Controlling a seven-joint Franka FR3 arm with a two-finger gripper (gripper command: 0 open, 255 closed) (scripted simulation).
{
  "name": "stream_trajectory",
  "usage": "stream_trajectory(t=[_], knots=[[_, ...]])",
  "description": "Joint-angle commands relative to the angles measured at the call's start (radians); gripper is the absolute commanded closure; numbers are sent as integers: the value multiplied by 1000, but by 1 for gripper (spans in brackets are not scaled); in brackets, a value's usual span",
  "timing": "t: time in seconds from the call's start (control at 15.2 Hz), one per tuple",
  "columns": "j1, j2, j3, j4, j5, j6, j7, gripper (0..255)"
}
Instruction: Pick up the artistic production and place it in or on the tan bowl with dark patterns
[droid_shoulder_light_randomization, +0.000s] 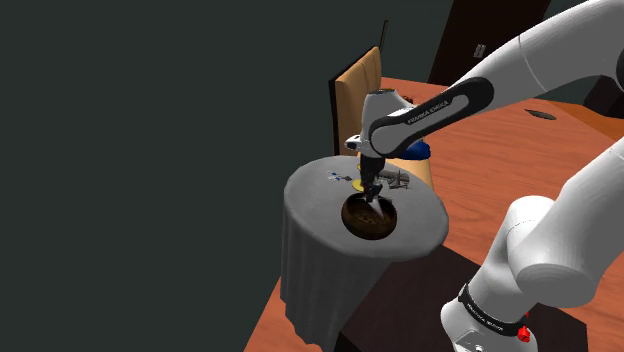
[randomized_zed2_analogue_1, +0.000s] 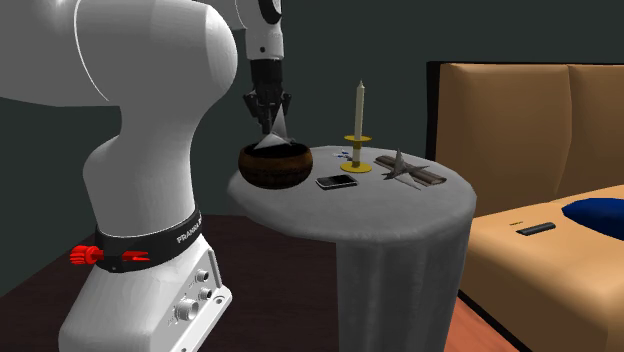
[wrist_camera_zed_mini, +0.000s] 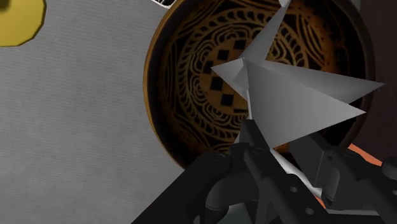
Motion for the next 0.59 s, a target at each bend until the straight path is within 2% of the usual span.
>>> stream_trajectory(t=[0.0,0.46,0.53], knots=[[-1,14,-4,-10,1,24,-3,255],[-1,14,-4,-10,1,24,-3,255],[-1,14,-4,-10,1,24,-3,0]])
